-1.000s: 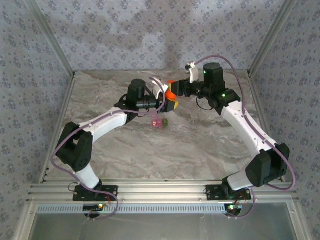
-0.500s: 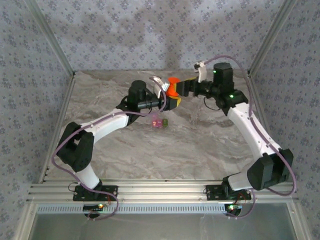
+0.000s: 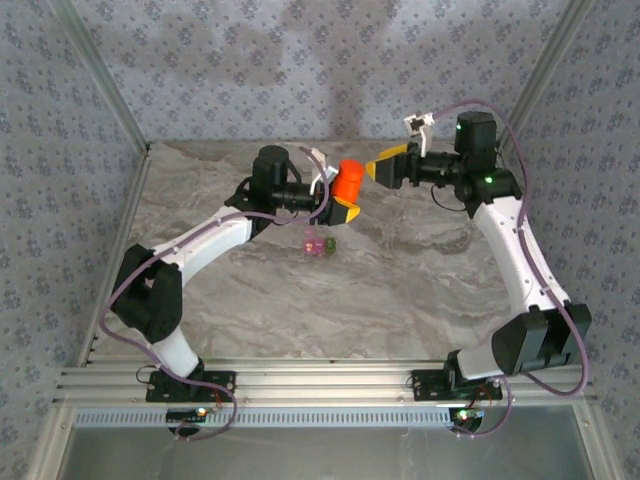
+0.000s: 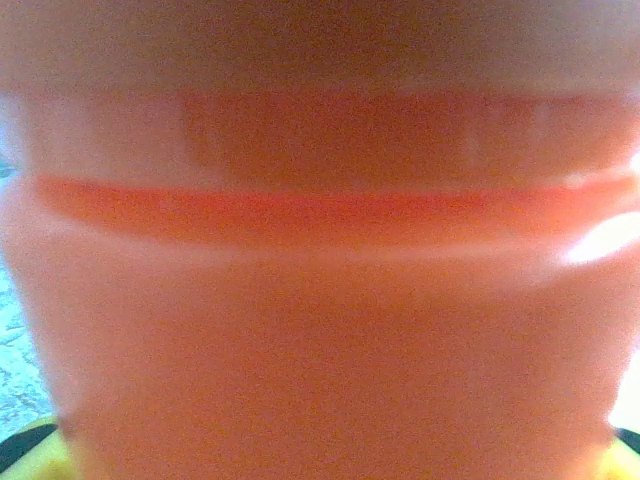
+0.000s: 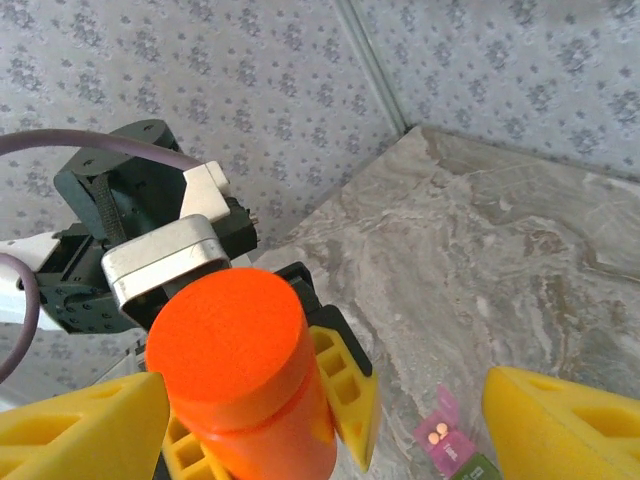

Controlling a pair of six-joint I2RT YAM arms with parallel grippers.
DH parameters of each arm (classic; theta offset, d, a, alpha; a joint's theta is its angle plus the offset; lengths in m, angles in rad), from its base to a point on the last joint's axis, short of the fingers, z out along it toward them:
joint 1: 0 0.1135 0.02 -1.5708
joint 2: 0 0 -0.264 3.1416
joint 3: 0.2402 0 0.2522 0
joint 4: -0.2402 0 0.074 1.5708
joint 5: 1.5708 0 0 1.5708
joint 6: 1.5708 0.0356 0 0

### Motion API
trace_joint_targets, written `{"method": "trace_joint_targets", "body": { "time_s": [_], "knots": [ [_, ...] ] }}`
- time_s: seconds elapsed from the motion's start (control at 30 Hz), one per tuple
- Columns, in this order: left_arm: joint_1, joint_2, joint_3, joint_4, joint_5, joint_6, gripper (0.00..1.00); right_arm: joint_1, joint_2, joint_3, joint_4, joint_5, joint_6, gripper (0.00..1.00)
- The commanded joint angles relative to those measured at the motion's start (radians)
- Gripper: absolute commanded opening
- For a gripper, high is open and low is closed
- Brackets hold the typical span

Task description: Sort the pills into containers

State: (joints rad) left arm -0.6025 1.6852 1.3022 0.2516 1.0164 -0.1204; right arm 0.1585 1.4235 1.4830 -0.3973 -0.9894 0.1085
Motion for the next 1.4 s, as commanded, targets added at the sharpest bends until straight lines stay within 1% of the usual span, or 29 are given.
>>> {"method": "trace_joint_targets", "body": {
  "time_s": [0.0,0.33,0.6,0.73,0.87,0.97,1.07,1.13,1.27,1.37],
  "knots": [
    [-0.009,-0.015,0.034,-0.062,0.081,0.047,0.00,0.029,0.019,0.052,-0.055,-0.055,-0.046,0.84],
    [-0.011,-0.005,0.039,-0.063,0.079,0.048,0.00,0.077,0.052,0.075,-0.082,-0.044,-0.065,0.82],
    [-0.013,-0.005,0.040,-0.060,0.072,0.046,0.00,0.092,0.061,0.074,-0.090,-0.031,-0.072,0.81],
    [-0.013,-0.005,0.042,-0.058,0.067,0.046,0.00,0.093,0.064,0.076,-0.097,-0.033,-0.072,0.74],
    [-0.013,-0.007,0.042,-0.054,0.052,0.045,0.00,0.100,0.067,0.069,-0.104,-0.029,-0.073,0.59],
    [-0.013,-0.007,0.042,-0.043,0.030,0.043,0.00,0.109,0.062,0.043,-0.081,-0.006,-0.060,0.55],
    [-0.013,-0.008,0.040,-0.027,-0.014,0.035,0.00,0.130,0.055,0.009,-0.046,0.043,-0.030,0.52],
    [-0.013,-0.013,0.029,-0.005,-0.068,0.025,0.00,0.152,0.048,-0.017,-0.012,0.120,0.016,0.49],
    [-0.022,-0.024,-0.015,0.098,-0.186,-0.016,0.00,0.202,0.051,-0.063,0.053,0.256,0.101,0.49],
    [-0.043,-0.027,-0.037,0.130,-0.272,-0.013,0.00,0.235,0.060,-0.088,0.118,0.341,0.184,0.49]
  ]
}}
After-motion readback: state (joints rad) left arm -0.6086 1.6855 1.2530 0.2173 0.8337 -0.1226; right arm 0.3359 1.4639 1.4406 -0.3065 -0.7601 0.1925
